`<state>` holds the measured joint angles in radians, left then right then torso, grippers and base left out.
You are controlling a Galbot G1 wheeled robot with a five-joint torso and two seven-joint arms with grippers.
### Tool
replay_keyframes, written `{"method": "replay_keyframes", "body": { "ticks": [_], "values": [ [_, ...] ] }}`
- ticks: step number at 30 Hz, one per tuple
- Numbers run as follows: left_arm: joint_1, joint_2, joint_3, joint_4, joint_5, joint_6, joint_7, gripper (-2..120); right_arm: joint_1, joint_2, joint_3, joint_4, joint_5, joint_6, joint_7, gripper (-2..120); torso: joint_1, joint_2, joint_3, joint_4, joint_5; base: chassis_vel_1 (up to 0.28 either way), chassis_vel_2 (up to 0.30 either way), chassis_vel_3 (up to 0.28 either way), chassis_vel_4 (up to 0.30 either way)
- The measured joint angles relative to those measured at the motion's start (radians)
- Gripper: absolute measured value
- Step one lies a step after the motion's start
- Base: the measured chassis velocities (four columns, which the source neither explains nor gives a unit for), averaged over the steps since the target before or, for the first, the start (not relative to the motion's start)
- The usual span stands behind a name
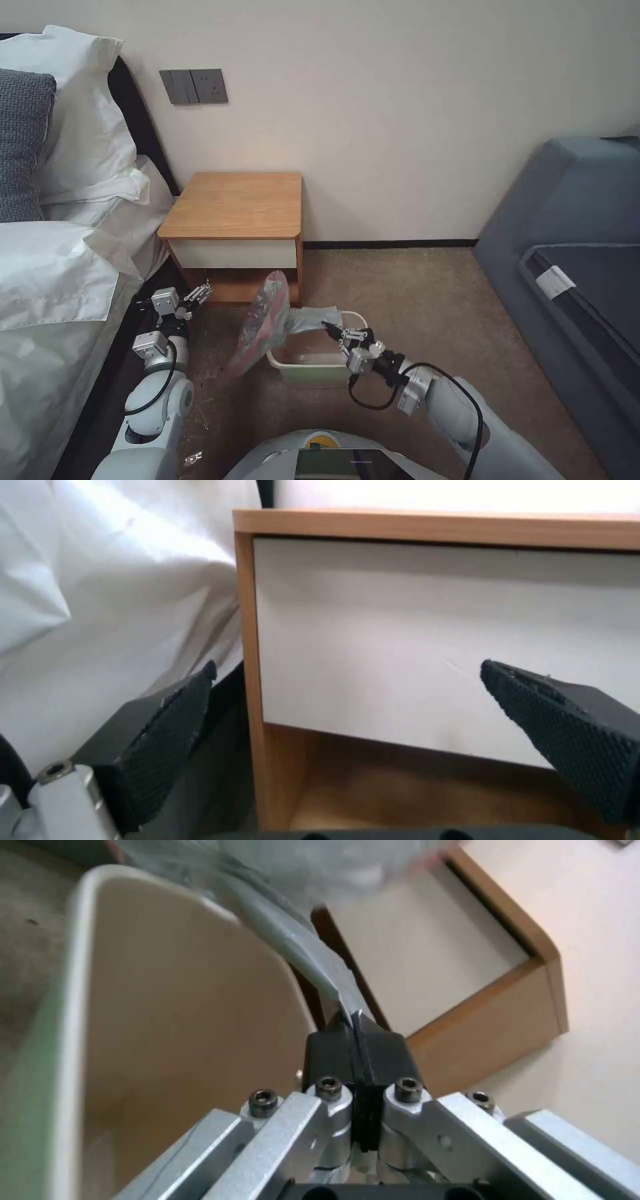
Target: Pick up the garbage bag from the table and place it over the trash can.
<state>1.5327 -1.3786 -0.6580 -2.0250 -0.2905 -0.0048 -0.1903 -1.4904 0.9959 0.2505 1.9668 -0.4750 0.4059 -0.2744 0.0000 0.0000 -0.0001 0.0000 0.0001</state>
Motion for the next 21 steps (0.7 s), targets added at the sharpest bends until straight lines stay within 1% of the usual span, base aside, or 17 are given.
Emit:
{"method": "replay_keyframes", "body": {
  "ticks": [6,8,9,10,11,12,13,14,15,16,17,20,21],
  "values": [
    [0.001,-0.001,0.005,-0.002,0.006,-0.001,0.001,99,-0.025,0.001,0.032,0.005,0.000,0.020,-0.010,0,0.000,0.000,0.000,0.0000,0.0000,0.000,0.000,0.000,0.000],
    [0.000,-0.001,0.006,-0.002,0.008,-0.001,0.001,99,-0.027,0.001,0.038,0.007,0.005,0.022,-0.012,-2,0.000,0.000,0.000,0.0000,0.0000,0.000,0.000,0.000,0.000],
    [0.000,-0.001,0.007,-0.003,0.012,-0.001,0.001,99,-0.033,0.002,0.047,0.011,0.023,0.022,-0.023,2,0.000,0.000,0.000,0.0000,0.0000,0.000,0.000,0.000,0.000],
    [0.000,-0.001,0.009,-0.003,0.021,-0.002,0.001,99,-0.039,-0.001,0.057,0.013,0.059,0.022,-0.042,10,0.000,0.000,0.000,-0.0001,0.0000,0.000,0.000,0.000,0.000],
    [0.000,-0.001,0.009,-0.003,0.021,-0.002,0.001,99,-0.039,-0.001,0.057,0.013,0.059,0.022,-0.042,10,0.000,0.000,0.000,-0.0001,0.0000,0.000,0.000,0.000,0.000],
    [0.002,-0.002,0.010,-0.004,0.025,-0.003,0.002,99,-0.043,-0.007,0.060,0.013,0.093,0.022,-0.054,14,0.000,0.000,0.000,-0.0001,0.0001,0.000,0.000,0.000,0.000],
    [0.004,-0.002,0.013,-0.005,0.031,-0.004,0.003,99,-0.049,-0.020,0.062,0.016,0.147,0.011,-0.075,20,0.000,0.000,0.000,-0.0001,0.0001,0.000,0.000,0.000,0.000],
    [0.004,-0.002,0.013,-0.005,0.031,-0.004,0.003,99,-0.049,-0.020,0.062,0.016,0.147,0.011,-0.075,20,0.000,0.000,0.000,-0.0001,0.0001,0.000,0.000,0.000,0.000],
    [0.006,-0.001,0.015,-0.005,0.036,-0.005,0.003,99,-0.052,-0.028,0.063,0.019,0.178,0.002,-0.086,22,0.000,0.000,0.000,0.0000,-0.0001,0.000,0.000,0.000,0.000],
    [0.007,0.001,0.019,-0.005,0.048,-0.006,0.004,99,-0.053,-0.041,0.065,0.025,0.228,-0.013,-0.104,30,0.000,0.000,0.000,-0.0001,-0.0001,0.000,0.000,0.000,0.000],
    [0.007,0.001,0.019,-0.005,0.048,-0.006,0.004,99,-0.053,-0.041,0.065,0.025,0.228,-0.013,-0.104,30,0.000,0.000,0.000,-0.0001,-0.0001,0.000,0.000,0.000,0.000],
    [0.011,0.005,0.029,-0.005,0.072,-0.008,0.007,99,-0.051,-0.071,0.084,0.038,0.314,-0.035,-0.150,44,0.000,0.000,0.000,0.0000,0.0000,0.000,0.000,0.000,0.000],
    [0.011,0.005,0.029,-0.005,0.072,-0.008,0.007,99,-0.051,-0.071,0.084,0.038,0.314,-0.035,-0.150,44,0.000,0.000,0.000,0.0000,0.0000,0.000,0.000,0.000,0.000]
  ]
}}
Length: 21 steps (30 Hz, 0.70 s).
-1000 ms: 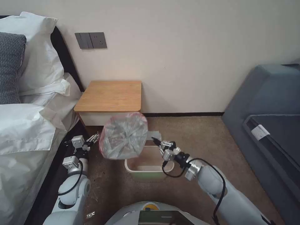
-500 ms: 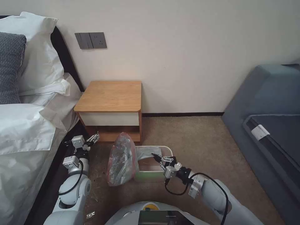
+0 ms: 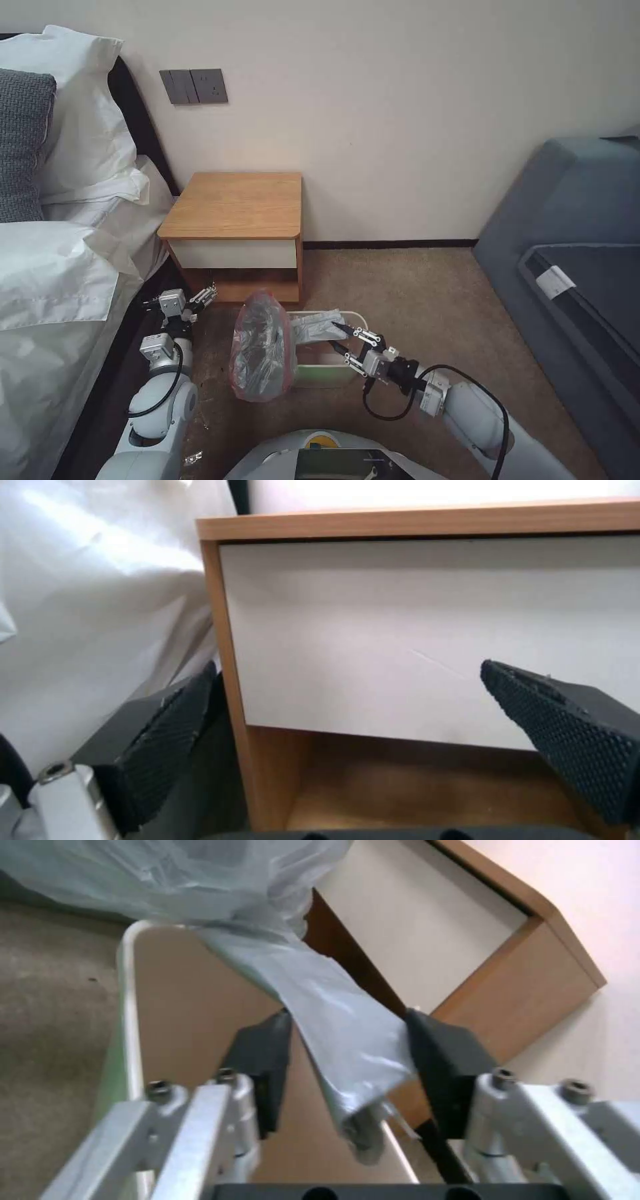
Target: Pick up the garbage bag from the table and place it over the trash can.
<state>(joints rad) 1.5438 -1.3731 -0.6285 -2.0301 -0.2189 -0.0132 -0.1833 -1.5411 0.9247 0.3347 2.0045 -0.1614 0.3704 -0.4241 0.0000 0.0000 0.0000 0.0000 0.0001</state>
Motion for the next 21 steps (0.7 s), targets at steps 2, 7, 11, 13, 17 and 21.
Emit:
{"method": "replay_keyframes", "body": {
  "ticks": [2,7,11,13,17,21],
  "values": [
    [0.007,0.006,0.008,0.000,0.014,-0.005,0.001,99,-0.002,-0.033,0.026,0.008,0.044,-0.011,-0.029,57,0.000,0.000,0.000,-0.0001,0.0000,0.000,0.000,0.000,0.000],
    [0.025,0.025,0.012,0.000,0.022,-0.014,0.005,99,-0.006,-0.086,0.059,0.009,0.089,0.001,-0.068,71,0.000,0.000,0.000,0.0001,0.0000,0.000,0.000,0.000,0.000],
    [0.046,0.056,0.015,-0.003,0.012,-0.012,0.007,99,-0.016,-0.136,0.077,0.011,0.137,0.014,-0.076,84,0.000,0.000,0.000,-0.0001,-0.0001,0.000,0.000,0.000,0.000],
    [0.073,0.083,0.018,-0.035,-0.038,0.019,0.006,99,-0.011,-0.160,0.101,0.011,0.163,0.029,-0.078,93,0.000,0.000,0.000,-0.0001,-0.0001,0.000,0.000,0.000,0.000],
    [0.118,0.105,0.018,-0.107,-0.130,0.061,0.043,99,0.000,-0.158,0.132,0.018,0.200,0.037,-0.077,100,0.000,0.000,0.000,0.0002,-0.0002,0.000,0.000,0.000,0.000],
    [0.154,0.117,0.007,-0.215,-0.249,0.095,0.098,99,0.020,-0.115,0.156,0.018,0.228,0.047,-0.070,100,0.000,0.000,0.000,0.0000,0.0000,0.000,0.000,0.000,0.000]
  ]
}}
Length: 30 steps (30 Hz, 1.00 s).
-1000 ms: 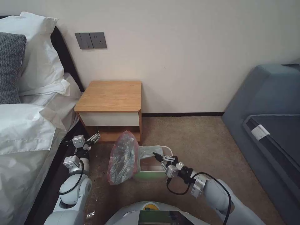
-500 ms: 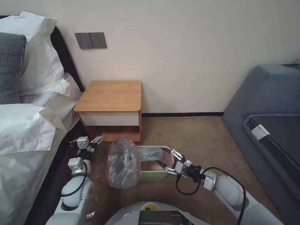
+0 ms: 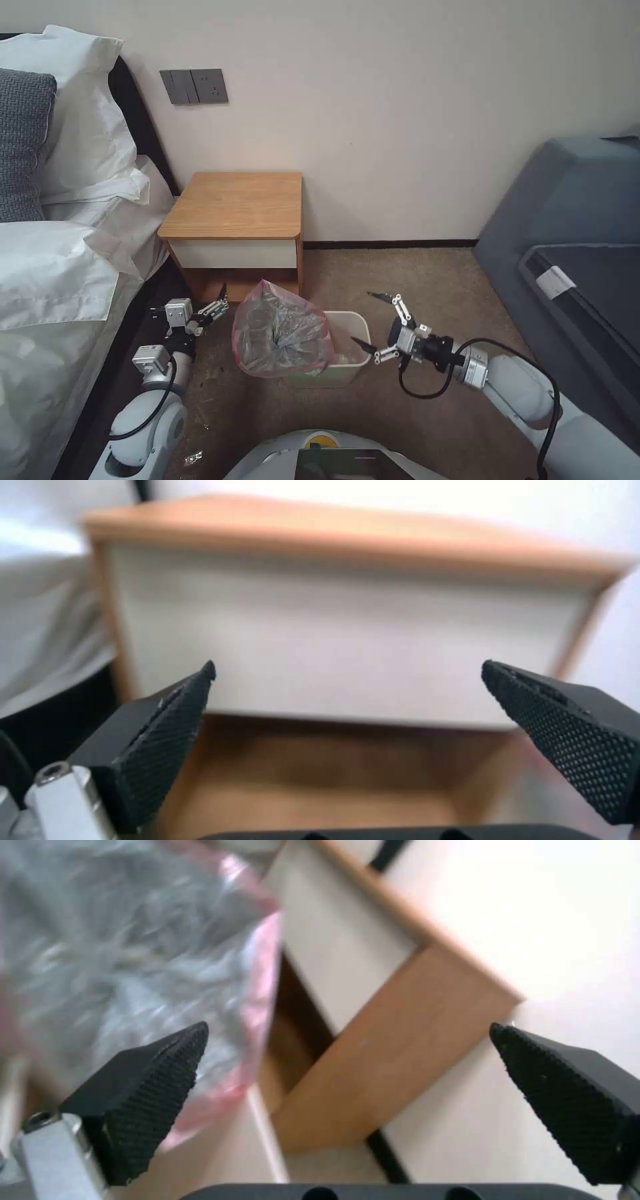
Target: Pick up the garbage bag from the table and place it over the trash can.
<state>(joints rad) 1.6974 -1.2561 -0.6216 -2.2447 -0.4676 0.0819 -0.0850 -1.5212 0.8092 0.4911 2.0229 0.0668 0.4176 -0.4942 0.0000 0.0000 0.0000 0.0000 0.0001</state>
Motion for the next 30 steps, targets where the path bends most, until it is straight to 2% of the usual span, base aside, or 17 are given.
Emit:
{"method": "replay_keyframes", "body": {
  "ticks": [2,3,4,6,7,8,11,13,15,16,18,20,22,24,25,28,30],
  "values": [
    [0.009,0.004,-0.005,-0.087,-0.101,0.029,0.029,99,0.012,0.041,0.004,-0.006,0.005,0.008,0.008,100,0.000,0.000,0.000,-0.0002,-0.0001,0.000,0.000,0.000,0.000],
    [0.013,0.008,-0.005,-0.140,-0.170,0.070,0.038,99,0.017,0.064,0.004,-0.010,0.005,0.013,0.012,100,0.000,0.000,0.000,-0.0002,0.0000,0.000,0.000,0.000,0.000],
    [0.013,0.008,-0.005,-0.140,-0.170,0.070,0.038,99,0.017,0.064,0.004,-0.010,0.005,0.013,0.012,100,0.000,0.000,0.000,-0.0002,0.0000,0.000,0.000,0.000,0.000],
    [0.025,0.014,0.009,-0.230,-0.281,0.165,0.034,100,0.025,0.099,0.000,-0.017,0.005,0.022,0.015,100,0.000,0.000,0.000,-0.0004,0.0004,0.000,0.000,0.000,0.000],
    [0.035,0.019,0.020,-0.254,-0.313,0.200,0.028,100,0.026,0.111,-0.001,-0.018,0.005,0.025,0.017,100,0.000,0.000,0.000,-0.0003,0.0004,0.000,0.000,0.000,0.000],
    [0.035,0.019,0.020,-0.254,-0.313,0.200,0.028,100,0.026,0.111,-0.001,-0.018,0.005,0.025,0.017,100,0.000,0.000,0.000,-0.0003,0.0004,0.000,0.000,0.000,0.000],
    [0.081,0.028,0.073,-0.266,-0.365,0.268,0.003,99,0.027,0.133,-0.002,-0.018,0.008,0.034,0.023,100,0.000,0.000,0.000,0.0000,-0.0004,0.000,0.000,0.000,0.000],
    [0.092,0.028,0.091,-0.266,-0.369,0.268,0.002,99,0.027,0.137,-0.002,-0.019,0.009,0.036,0.023,100,0.000,0.000,0.000,0.0001,-0.0002,0.000,0.000,0.000,0.000],
    [0.108,0.023,0.144,-0.221,-0.347,0.221,0.030,100,0.028,0.145,-0.002,-0.021,0.011,0.040,0.024,100,0.000,0.000,0.000,0.0001,0.0002,0.000,0.000,0.000,0.000],
    [0.108,0.023,0.144,-0.221,-0.347,0.221,0.030,100,0.028,0.145,-0.002,-0.021,0.011,0.040,0.024,100,0.000,0.000,0.000,0.0001,0.0002,0.000,0.000,0.000,0.000],
    [0.111,0.015,0.189,-0.147,-0.265,0.168,0.060,100,0.028,0.148,-0.006,-0.022,0.011,0.041,0.024,100,0.000,0.000,0.000,0.0000,-0.0004,0.000,0.000,0.000,0.000],
    [0.111,0.013,0.199,-0.129,-0.244,0.164,0.056,100,0.027,0.148,-0.008,-0.022,0.011,0.041,0.024,100,0.000,0.000,0.000,0.0000,-0.0003,0.000,0.000,0.000,0.000],
    [0.108,0.008,0.213,-0.098,-0.195,0.156,0.036,100,0.026,0.147,-0.008,-0.020,0.011,0.041,0.024,100,0.000,0.000,0.000,-0.0001,-0.0001,0.000,0.000,0.000,0.000],
    [0.094,-0.004,0.222,-0.053,-0.133,0.153,-0.034,99,0.023,0.147,-0.009,-0.018,0.011,0.041,0.024,100,0.000,0.000,0.000,0.0000,-0.0001,0.000,0.000,0.000,0.000],
    [0.094,-0.004,0.222,-0.053,-0.133,0.153,-0.034,99,0.023,0.147,-0.009,-0.018,0.011,0.041,0.024,100,0.000,0.000,0.000,0.0000,-0.0001,0.000,0.000,0.000,0.000],
    [0.081,-0.018,0.219,-0.028,-0.107,0.154,-0.095,95,0.021,0.147,-0.013,-0.020,0.011,0.041,0.023,100,0.000,0.000,0.000,-0.0001,-0.0001,0.000,0.000,0.000,0.000],
    [0.079,-0.022,0.219,-0.027,-0.106,0.155,-0.104,94,0.022,0.148,-0.015,-0.022,0.011,0.041,0.023,100,0.000,0.000,0.000,-0.0001,-0.0001,0.000,0.000,0.000,0.000]
  ]
}}
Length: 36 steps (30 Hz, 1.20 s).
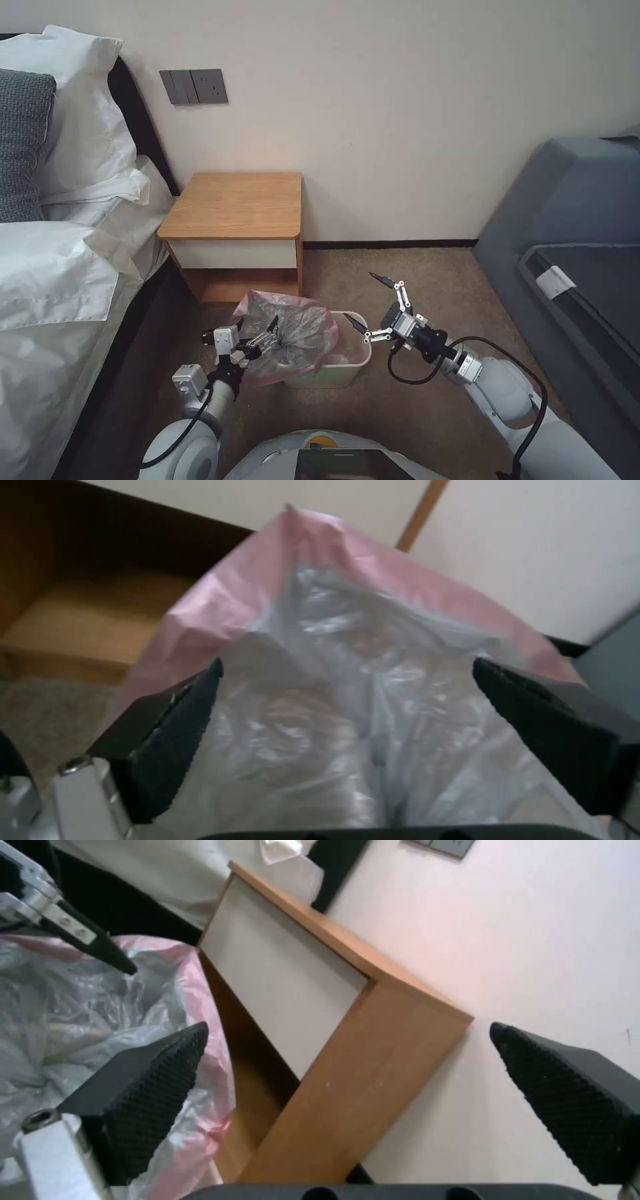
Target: Pick up the garbage bag from the table and place it over the trash can.
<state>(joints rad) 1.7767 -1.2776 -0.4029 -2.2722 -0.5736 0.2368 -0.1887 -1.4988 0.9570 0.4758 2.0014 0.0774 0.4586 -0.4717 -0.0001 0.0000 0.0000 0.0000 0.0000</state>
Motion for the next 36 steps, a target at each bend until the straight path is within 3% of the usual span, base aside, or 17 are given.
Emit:
{"method": "replay_keyframes", "body": {
  "ticks": [4,9,10,14,24,32,36],
  "values": [
    [-0.008,-0.009,0.000,-0.001,0.000,0.053,-0.032,93,0.003,0.002,-0.005,-0.001,-0.001,0.000,0.000,100,0.000,0.000,0.000,0.0001,0.0000,0.000,0.000,0.000,0.000],
    [-0.033,-0.019,0.000,-0.003,0.023,0.192,-0.038,85,-0.002,0.003,-0.004,0.002,-0.001,-0.001,0.000,100,0.000,0.000,0.000,0.0001,0.0000,0.000,0.000,0.000,0.000],
    [-0.048,-0.024,-0.002,-0.006,0.028,0.243,-0.038,86,-0.007,0.003,-0.003,0.003,-0.001,0.000,0.002,100,0.000,0.000,0.000,0.0000,0.0001,0.000,0.000,0.000,0.000],
    [-0.076,-0.034,-0.005,-0.008,0.026,0.312,-0.042,97,-0.016,0.003,0.002,0.010,0.000,0.002,0.007,100,0.000,0.000,0.000,0.0000,0.0000,0.000,0.000,0.000,0.000],
    [-0.121,-0.043,-0.024,0.024,0.022,0.360,-0.053,97,-0.026,0.010,0.005,0.016,0.002,0.008,0.012,100,0.000,0.000,0.000,0.0000,0.0000,0.000,0.000,0.000,0.000],
    [-0.188,-0.057,-0.033,0.061,0.031,0.460,0.031,69,-0.030,0.019,-0.001,0.024,-0.002,0.009,0.013,100,0.000,0.000,0.000,-0.0001,0.0000,0.000,0.000,0.000,0.000],
    [-0.196,-0.067,-0.039,0.077,0.034,0.487,0.044,55,-0.021,0.016,-0.006,0.025,-0.001,0.009,0.013,100,0.000,0.000,0.000,0.0000,0.0000,0.000,0.000,0.000,0.000]
  ]
}}
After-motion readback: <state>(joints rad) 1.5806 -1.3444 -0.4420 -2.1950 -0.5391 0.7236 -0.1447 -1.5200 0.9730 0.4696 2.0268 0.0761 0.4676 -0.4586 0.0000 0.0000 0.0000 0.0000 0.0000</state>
